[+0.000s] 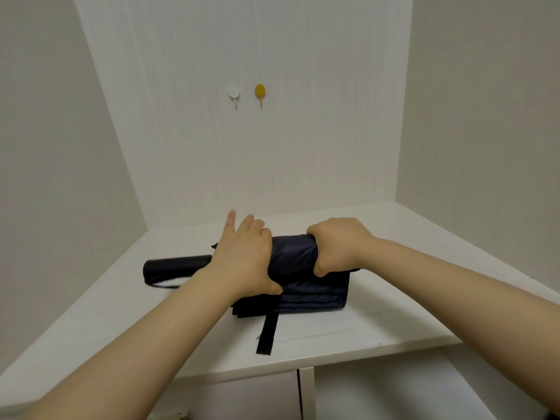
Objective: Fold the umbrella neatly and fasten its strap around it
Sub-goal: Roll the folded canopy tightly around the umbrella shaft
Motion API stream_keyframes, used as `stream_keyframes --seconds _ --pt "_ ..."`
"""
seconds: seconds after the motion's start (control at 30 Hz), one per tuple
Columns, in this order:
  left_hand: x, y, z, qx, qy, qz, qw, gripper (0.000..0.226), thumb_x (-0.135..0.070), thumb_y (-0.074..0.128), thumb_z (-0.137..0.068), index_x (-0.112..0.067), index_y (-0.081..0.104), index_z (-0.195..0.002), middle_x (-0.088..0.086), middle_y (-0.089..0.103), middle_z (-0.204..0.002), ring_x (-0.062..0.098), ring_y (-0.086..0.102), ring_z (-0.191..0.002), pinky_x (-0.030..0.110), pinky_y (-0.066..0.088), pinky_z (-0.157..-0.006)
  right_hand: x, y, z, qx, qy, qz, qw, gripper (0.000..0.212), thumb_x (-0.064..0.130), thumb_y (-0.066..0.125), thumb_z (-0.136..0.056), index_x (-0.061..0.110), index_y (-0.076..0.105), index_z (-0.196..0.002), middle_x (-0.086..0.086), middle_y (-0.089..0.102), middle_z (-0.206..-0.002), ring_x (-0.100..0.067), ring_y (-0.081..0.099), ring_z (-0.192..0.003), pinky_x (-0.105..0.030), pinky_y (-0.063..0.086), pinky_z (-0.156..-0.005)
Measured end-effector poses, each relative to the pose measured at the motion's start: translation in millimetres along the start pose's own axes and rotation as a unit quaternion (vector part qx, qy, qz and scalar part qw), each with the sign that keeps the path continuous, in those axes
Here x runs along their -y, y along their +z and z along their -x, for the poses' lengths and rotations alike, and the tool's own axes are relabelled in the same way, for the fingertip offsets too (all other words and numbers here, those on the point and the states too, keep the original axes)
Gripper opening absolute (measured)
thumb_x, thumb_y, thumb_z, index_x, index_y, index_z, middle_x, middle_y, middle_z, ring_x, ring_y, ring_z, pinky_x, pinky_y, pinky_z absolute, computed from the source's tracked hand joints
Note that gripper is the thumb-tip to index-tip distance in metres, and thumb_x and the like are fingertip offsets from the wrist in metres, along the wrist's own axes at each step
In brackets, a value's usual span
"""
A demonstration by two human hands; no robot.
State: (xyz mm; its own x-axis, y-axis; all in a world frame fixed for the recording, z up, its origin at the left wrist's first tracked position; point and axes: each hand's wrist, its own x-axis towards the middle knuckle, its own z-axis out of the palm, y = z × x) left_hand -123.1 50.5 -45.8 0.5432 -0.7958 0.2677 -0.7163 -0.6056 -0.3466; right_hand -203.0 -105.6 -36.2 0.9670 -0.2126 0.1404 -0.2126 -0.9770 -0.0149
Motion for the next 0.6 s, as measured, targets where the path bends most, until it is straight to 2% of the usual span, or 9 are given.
stream_keyframes --seconds 0.07,0.13,0.17,0.23,0.3,0.4,0.47,0.53,0.6 --pt "-7.0 0.2 1.9 0.002 0.008 0.038 0.999 0.099 -0.05 0.07 -0.066 -0.007 0.02 -0.141 0.007 0.044 -0.134 0.024 0.039 -0.127 0.039 0.015 -0.115 1.1 1.1 2.3 -0.019 -0.016 0.03 0.999 0.034 0.03 0.068 -0.061 0.016 0.056 -0.09 0.004 0.051 -0.068 -0.023 0.051 -0.067 -0.024 0.029 -0.048" --pt "-6.6 1.5 2.7 0.02 -0.023 0.11 0.993 0.11 -0.04 0.072 -0.069 -0.01 0.0 -0.147 0.006 0.049 -0.129 0.025 0.052 -0.108 0.032 0.041 -0.089 -0.2 4.1 4.4 -0.041 -0.025 0.045 0.998 0.032 0.029 0.066 -0.064 0.016 0.056 -0.091 0.004 0.051 -0.07 -0.024 0.05 -0.067 -0.024 0.027 -0.048" --pt "-4.2 2.4 3.1 0.027 -0.037 0.137 0.99 0.113 -0.037 0.073 -0.068 -0.013 -0.005 -0.147 0.005 0.053 -0.122 0.024 0.055 -0.096 0.031 0.042 -0.074 -1.6 6.3 5.3 -0.054 -0.029 0.052 0.997 0.031 0.028 0.064 -0.065 0.016 0.056 -0.092 0.004 0.051 -0.07 -0.024 0.049 -0.066 -0.025 0.027 -0.049" --pt "0.2 3.6 2.9 0.044 -0.051 0.159 0.985 0.115 -0.035 0.074 -0.066 -0.016 -0.006 -0.147 0.003 0.057 -0.1 0.022 0.052 -0.08 0.031 0.041 -0.063 -4.6 10.2 7.2 -0.076 -0.032 0.06 0.995 0.029 0.026 0.061 -0.067 0.016 0.055 -0.093 0.003 0.054 -0.072 -0.024 0.049 -0.066 -0.026 0.027 -0.05" --pt "2.6 2.3 1.5 0.072 -0.053 0.153 0.984 0.112 -0.038 0.075 -0.063 -0.016 0.003 -0.146 0.0 0.054 -0.088 0.023 0.053 -0.079 0.032 0.044 -0.064 -6.8 13.6 8.7 -0.088 -0.034 0.061 0.994 0.028 0.025 0.058 -0.068 0.017 0.054 -0.094 0.002 0.059 -0.075 -0.025 0.05 -0.066 -0.026 0.028 -0.05" --pt "8.9 1.0 -0.7 0.131 -0.066 0.189 0.971 0.096 -0.044 0.079 -0.056 -0.013 0.031 -0.133 0.002 0.059 -0.104 0.025 0.058 -0.092 0.038 0.052 -0.079 -7.7 16.9 12.2 -0.102 -0.045 0.069 0.991 0.025 0.024 0.056 -0.069 0.017 0.052 -0.093 0.003 0.06 -0.077 -0.024 0.05 -0.065 -0.027 0.028 -0.052" --pt "13.8 2.1 -0.3 0.169 -0.066 0.226 0.957 0.081 -0.044 0.08 -0.052 -0.015 0.045 -0.119 0.001 0.061 -0.106 0.023 0.06 -0.091 0.04 0.053 -0.08 -8.0 19.2 14.9 -0.117 -0.054 0.081 0.988 0.022 0.023 0.055 -0.07 0.016 0.05 -0.09 0.003 0.057 -0.076 -0.024 0.046 -0.065 -0.028 0.025 -0.052" --pt "16.6 1.2 -0.3 0.197 -0.055 0.252 0.946 0.062 -0.039 0.081 -0.052 -0.016 0.055 -0.104 0.001 0.065 -0.095 0.02 0.064 -0.081 0.035 0.055 -0.072 -9.6 21.9 15.7 -0.141 -0.065 0.089 0.984 0.024 0.022 0.055 -0.07 0.015 0.053 -0.093 0.001 0.061 -0.081 -0.025 0.047 -0.067 -0.028 0.027 -0.057" --pt "17.4 -0.9 -1.1 0.211 -0.053 0.283 0.934 0.047 -0.031 0.08 -0.056 -0.014 0.06 -0.095 0.0 0.066 -0.076 0.016 0.063 -0.061 0.026 0.051 -0.055 -12.1 24.0 14.8 -0.167 -0.079 0.096 0.978 0.025 0.021 0.055 -0.069 0.015 0.055 -0.093 0.0 0.063 -0.081 -0.026 0.05 -0.067 -0.028 0.029 -0.058"
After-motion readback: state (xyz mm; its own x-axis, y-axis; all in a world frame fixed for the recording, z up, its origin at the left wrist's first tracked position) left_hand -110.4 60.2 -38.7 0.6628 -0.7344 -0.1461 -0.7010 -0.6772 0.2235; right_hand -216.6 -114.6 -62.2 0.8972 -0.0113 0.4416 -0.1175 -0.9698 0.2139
